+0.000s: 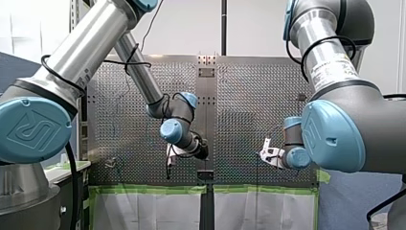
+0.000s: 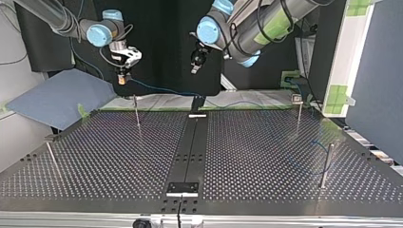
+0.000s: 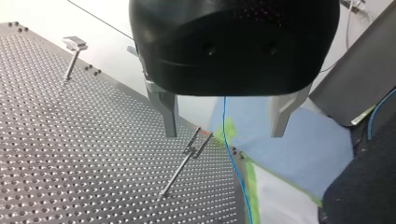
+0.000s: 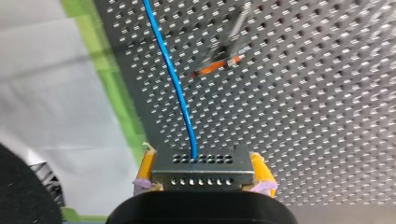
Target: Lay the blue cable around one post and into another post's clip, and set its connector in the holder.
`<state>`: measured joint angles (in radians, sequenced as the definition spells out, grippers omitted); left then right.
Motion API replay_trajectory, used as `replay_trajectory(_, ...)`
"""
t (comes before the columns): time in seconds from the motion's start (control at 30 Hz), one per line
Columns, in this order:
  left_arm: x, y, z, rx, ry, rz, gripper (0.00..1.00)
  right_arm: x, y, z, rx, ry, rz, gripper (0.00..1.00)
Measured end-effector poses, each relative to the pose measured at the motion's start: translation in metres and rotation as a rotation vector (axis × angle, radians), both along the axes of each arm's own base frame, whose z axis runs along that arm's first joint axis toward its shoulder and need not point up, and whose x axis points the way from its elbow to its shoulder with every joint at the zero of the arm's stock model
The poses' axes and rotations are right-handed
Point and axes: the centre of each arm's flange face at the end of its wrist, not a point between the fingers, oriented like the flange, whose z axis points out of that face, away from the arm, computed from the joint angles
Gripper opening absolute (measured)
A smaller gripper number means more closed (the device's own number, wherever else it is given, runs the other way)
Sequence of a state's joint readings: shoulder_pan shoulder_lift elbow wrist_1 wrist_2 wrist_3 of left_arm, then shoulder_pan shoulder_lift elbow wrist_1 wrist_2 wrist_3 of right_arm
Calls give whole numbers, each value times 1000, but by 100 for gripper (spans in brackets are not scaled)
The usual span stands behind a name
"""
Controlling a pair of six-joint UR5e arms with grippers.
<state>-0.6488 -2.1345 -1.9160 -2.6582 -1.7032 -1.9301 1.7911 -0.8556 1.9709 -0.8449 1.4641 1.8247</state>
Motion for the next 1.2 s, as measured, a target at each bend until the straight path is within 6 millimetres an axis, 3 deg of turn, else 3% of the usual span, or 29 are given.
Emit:
replay_trajectory(0.37,39,-29,-20,-64,-81,8,93,-1,-6,47,-81,-10,-12,0)
replay_trajectory(0.67,67,-50,-36,-119,-143,24,93,-6,4,75,-156,-28,-36,0)
replay_trajectory(1.2,119,-77,-68,-202,-256,64,93,-14,21,70,-173,-25,-72,0)
